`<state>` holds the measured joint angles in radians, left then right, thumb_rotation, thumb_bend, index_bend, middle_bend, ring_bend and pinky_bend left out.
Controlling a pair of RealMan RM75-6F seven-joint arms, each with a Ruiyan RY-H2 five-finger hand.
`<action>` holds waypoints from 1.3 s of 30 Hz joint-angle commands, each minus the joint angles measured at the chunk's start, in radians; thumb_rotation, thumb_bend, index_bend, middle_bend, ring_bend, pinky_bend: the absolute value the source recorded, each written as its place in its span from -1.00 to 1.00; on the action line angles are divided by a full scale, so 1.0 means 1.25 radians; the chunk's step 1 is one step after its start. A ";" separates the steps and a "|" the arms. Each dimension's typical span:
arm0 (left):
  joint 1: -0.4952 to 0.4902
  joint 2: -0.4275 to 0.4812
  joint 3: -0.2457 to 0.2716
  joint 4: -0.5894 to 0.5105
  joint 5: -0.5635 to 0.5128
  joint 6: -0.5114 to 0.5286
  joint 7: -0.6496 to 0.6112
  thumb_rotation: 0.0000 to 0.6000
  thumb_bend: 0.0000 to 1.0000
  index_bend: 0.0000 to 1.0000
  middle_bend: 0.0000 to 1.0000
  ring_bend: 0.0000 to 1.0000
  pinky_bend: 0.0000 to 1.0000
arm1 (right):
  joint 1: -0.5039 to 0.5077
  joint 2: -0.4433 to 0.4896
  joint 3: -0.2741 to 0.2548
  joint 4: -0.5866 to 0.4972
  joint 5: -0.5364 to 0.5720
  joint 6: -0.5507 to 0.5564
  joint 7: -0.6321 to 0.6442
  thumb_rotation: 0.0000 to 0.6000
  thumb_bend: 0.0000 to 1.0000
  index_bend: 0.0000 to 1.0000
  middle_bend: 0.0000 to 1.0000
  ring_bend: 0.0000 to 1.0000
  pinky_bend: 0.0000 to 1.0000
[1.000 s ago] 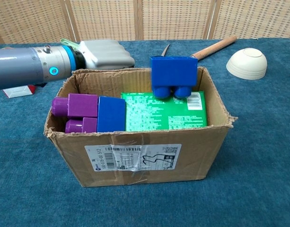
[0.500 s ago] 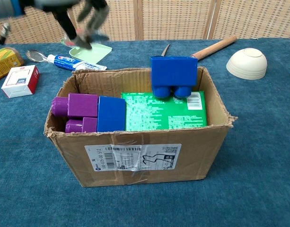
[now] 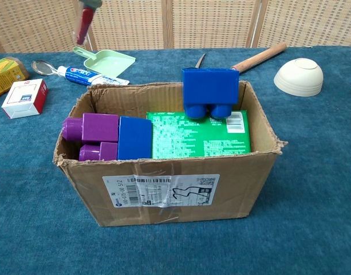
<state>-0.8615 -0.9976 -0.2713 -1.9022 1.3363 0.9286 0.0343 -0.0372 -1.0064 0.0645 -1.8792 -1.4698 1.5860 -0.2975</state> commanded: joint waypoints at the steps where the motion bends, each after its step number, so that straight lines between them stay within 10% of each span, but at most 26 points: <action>1: -0.004 0.007 -0.016 -0.039 -0.010 -0.013 -0.047 1.00 -0.42 0.45 0.35 0.31 0.80 | 0.004 -0.005 -0.001 -0.001 0.002 -0.006 -0.011 1.00 -1.00 -0.85 -1.00 -1.00 -1.00; 19: -0.034 0.049 -0.072 -0.212 -0.063 -0.041 -0.123 1.00 -0.39 0.45 0.36 0.33 0.82 | 0.005 -0.007 0.002 -0.001 0.008 -0.005 -0.015 1.00 -1.00 -0.85 -1.00 -1.00 -1.00; 39: -0.041 0.067 -0.019 -0.229 -0.066 -0.115 -0.109 1.00 -0.38 0.45 0.37 0.31 0.80 | 0.004 -0.008 -0.001 -0.005 0.006 -0.003 -0.023 1.00 -1.00 -0.85 -1.00 -1.00 -1.00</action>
<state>-0.9089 -0.9001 -0.3053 -2.1977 1.2550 0.7834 -0.1133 -0.0321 -1.0168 0.0638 -1.8856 -1.4619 1.5819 -0.3267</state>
